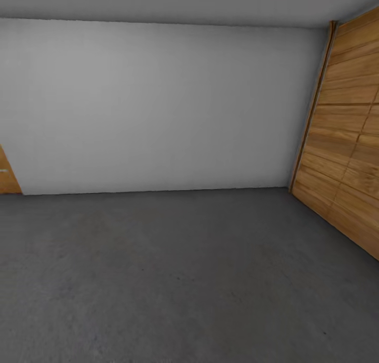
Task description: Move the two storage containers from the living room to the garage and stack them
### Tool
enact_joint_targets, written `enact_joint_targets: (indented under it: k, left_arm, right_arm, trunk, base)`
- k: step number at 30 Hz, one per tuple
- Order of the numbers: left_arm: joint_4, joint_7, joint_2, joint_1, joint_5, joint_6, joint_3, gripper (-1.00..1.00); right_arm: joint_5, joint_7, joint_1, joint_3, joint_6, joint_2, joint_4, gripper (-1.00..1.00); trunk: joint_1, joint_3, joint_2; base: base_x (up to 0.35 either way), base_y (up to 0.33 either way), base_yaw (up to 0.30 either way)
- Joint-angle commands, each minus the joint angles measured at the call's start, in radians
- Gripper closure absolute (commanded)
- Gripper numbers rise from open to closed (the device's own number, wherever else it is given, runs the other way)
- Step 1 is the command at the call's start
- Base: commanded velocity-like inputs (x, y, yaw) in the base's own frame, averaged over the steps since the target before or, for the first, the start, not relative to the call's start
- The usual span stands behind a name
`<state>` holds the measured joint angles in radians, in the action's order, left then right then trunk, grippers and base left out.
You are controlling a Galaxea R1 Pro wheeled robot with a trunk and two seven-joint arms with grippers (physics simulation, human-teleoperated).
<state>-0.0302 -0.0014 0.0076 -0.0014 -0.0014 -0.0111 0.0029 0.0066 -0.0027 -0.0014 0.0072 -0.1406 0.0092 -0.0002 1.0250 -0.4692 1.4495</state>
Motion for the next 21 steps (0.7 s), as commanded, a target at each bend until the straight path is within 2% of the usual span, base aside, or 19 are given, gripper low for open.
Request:
enact_joint_targets:
  k: [1,21]
  left_arm:
    - [-0.001,0.000,0.000,0.000,0.000,-0.001,0.000,-1.00]
    - [-0.001,0.000,0.000,0.000,0.000,-0.001,0.000,-1.00]
  right_arm:
    - [0.000,0.000,0.000,0.001,-0.004,0.000,0.000,-1.00]
    - [0.004,0.001,0.000,0.001,-0.005,0.000,0.000,-1.00]
  trunk:
    - [0.000,-0.001,0.000]
    - [0.000,-0.001,0.000]
  base:
    - [0.000,0.000,0.300]
    - [0.000,0.000,0.300]
